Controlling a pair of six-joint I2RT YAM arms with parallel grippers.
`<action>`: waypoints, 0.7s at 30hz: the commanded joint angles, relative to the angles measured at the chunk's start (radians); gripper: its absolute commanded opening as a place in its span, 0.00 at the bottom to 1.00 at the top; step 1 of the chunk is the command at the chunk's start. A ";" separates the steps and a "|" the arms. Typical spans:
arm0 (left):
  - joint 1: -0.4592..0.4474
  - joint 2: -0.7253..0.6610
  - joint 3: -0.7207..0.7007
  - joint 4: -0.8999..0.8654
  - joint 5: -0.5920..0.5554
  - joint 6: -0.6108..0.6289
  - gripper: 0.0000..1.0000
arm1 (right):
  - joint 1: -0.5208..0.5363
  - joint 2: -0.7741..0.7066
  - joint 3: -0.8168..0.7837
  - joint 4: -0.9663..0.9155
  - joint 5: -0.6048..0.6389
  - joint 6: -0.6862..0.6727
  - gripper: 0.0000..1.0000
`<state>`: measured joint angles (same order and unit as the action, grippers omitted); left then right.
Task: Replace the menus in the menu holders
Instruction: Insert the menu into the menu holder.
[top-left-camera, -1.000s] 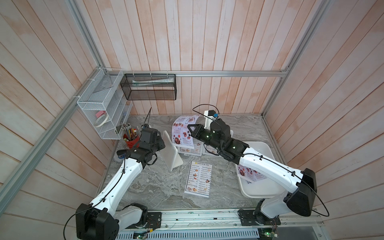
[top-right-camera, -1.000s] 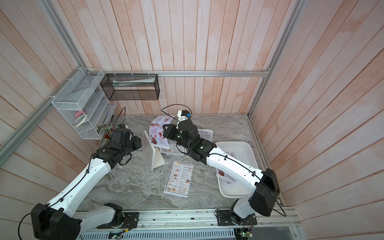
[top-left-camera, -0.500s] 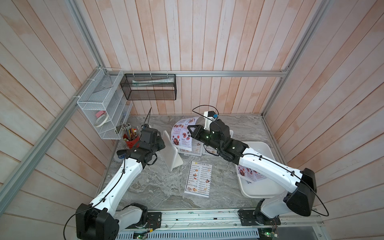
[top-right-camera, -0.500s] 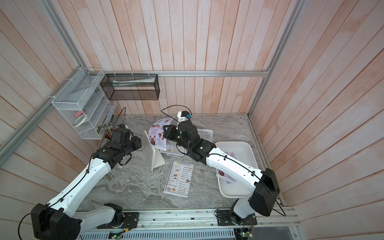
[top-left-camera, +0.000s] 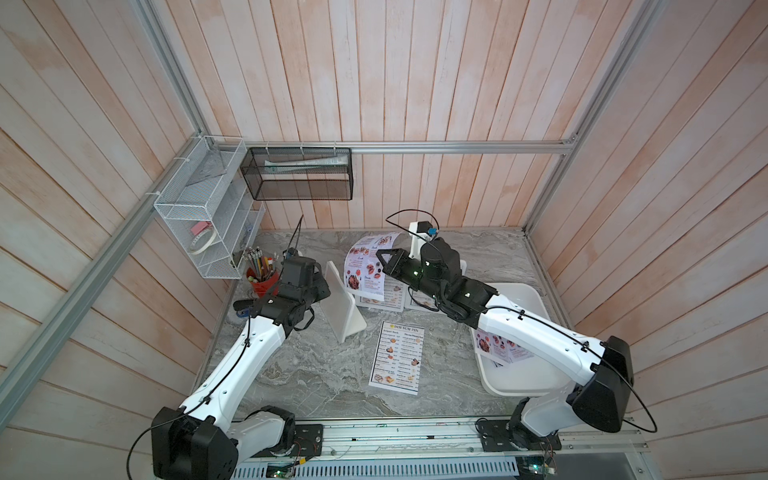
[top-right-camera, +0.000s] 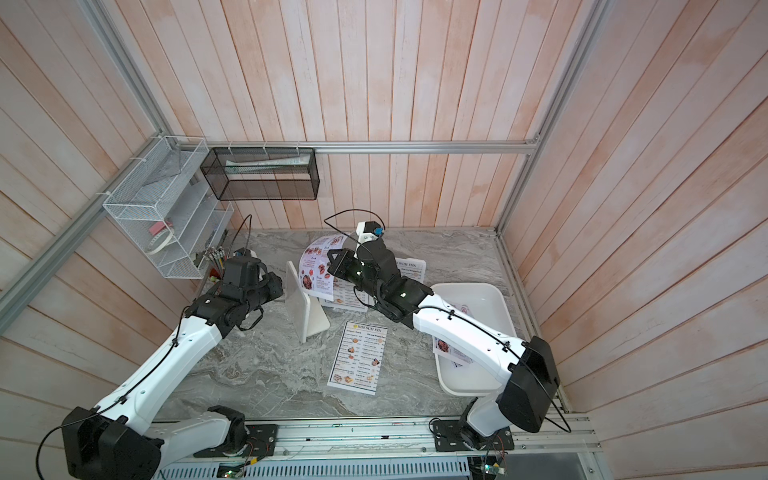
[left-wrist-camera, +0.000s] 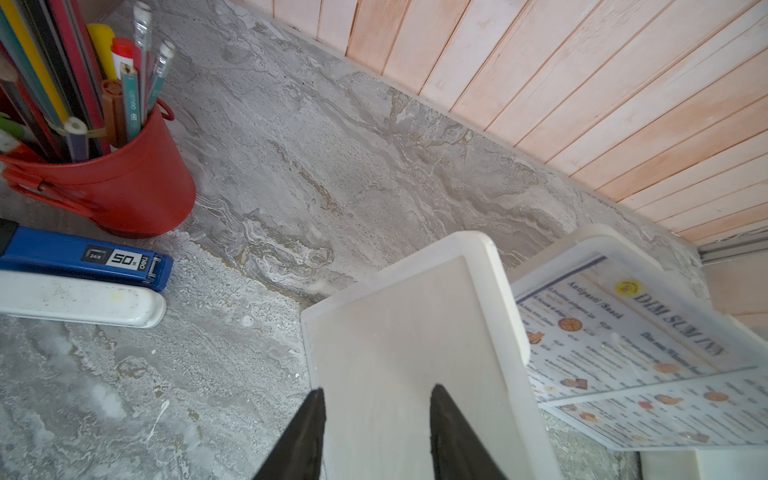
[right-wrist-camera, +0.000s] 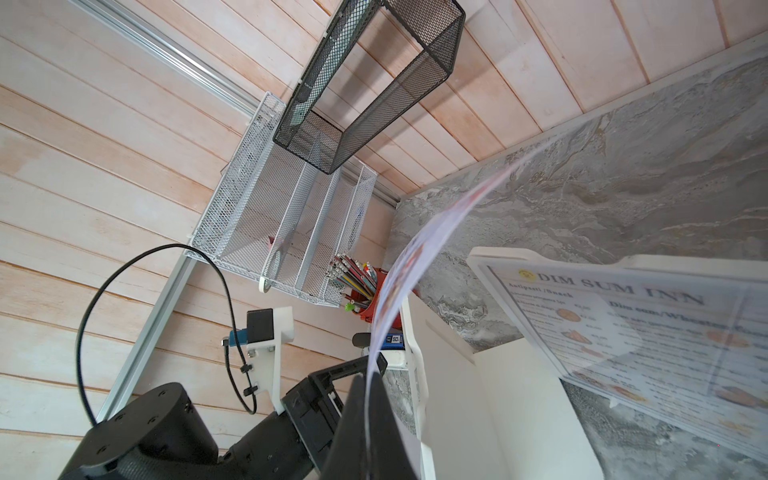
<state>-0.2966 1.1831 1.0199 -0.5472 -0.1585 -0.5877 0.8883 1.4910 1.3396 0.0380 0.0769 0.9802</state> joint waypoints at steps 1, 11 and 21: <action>-0.007 -0.007 0.016 -0.007 -0.003 0.001 0.44 | -0.005 -0.007 -0.007 0.027 -0.017 0.005 0.00; -0.009 -0.011 0.026 -0.017 -0.014 0.004 0.44 | -0.009 0.009 0.001 0.051 -0.028 0.018 0.00; -0.010 -0.013 0.021 -0.017 -0.014 0.005 0.44 | -0.016 0.019 -0.004 0.067 -0.039 0.027 0.00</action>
<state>-0.3023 1.1831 1.0199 -0.5476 -0.1589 -0.5877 0.8795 1.4960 1.3338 0.0822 0.0467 1.0008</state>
